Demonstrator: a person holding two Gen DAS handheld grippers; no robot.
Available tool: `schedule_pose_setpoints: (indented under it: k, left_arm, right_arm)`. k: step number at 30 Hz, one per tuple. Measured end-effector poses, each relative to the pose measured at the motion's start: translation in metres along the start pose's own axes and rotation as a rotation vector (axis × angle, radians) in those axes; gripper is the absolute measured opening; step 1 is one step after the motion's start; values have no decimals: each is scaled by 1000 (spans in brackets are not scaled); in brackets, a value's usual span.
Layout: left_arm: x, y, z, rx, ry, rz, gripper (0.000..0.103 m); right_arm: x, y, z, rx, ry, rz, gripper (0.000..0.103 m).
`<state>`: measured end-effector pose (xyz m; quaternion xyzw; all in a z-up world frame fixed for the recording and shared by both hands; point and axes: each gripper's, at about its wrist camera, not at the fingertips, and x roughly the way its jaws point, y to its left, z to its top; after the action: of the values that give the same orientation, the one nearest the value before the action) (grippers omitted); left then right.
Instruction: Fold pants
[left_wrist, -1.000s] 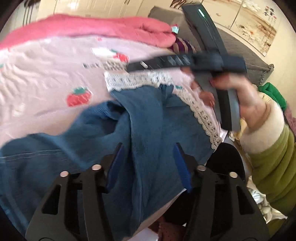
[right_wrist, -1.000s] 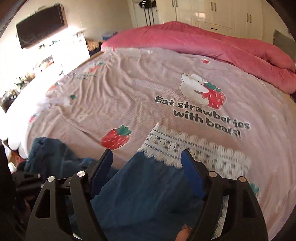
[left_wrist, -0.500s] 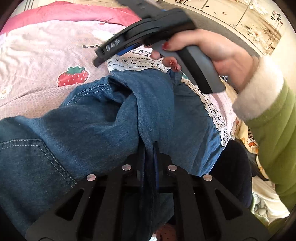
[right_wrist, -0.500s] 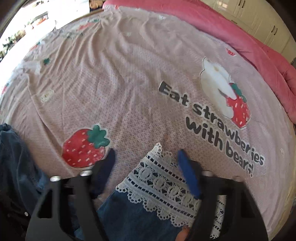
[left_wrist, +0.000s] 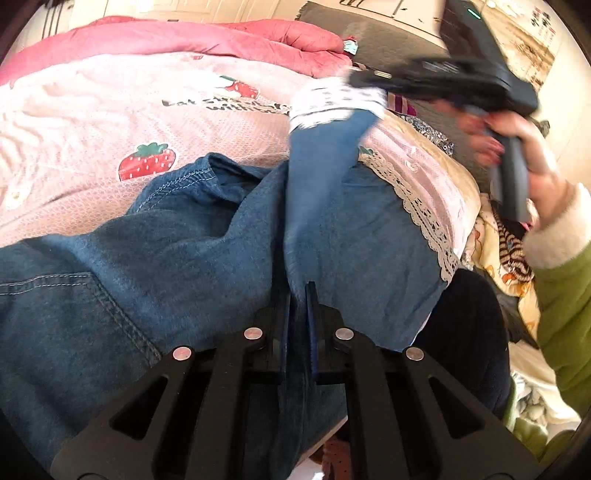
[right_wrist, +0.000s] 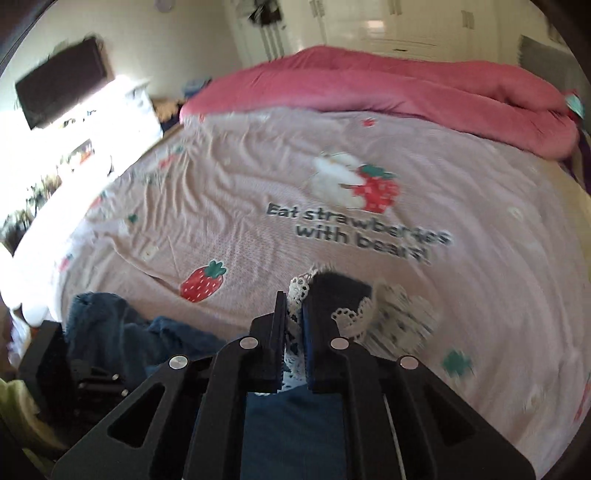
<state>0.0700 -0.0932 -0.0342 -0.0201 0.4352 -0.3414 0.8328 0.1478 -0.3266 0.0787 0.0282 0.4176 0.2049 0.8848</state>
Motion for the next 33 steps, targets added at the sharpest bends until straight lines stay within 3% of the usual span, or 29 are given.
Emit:
schedule_pose_setpoints:
  k: [6, 13, 19, 21, 24, 33]
  left_arm:
    - [-8, -9, -6, 45, 3, 17, 3]
    - [-10, -26, -16, 115, 23, 23, 3]
    - [2, -41, -20, 183, 54, 63, 4]
    - [4, -43, -20, 194, 58, 72, 4]
    - [5, -45, -21, 212, 67, 88, 2]
    - [-6, -60, -36, 275, 113, 44, 1]
  right_arm:
    - [-53, -32, -70, 124, -45, 59, 7]
    - [-47, -56, -144, 209, 33, 86, 10]
    - [-48, -51, -157, 201, 46, 108, 20]
    - [-52, -53, -159, 205, 35, 116, 20]
    - [-62, -58, -167, 189, 34, 104, 11]
    - [-73, -79, -202, 205, 86, 86, 11]
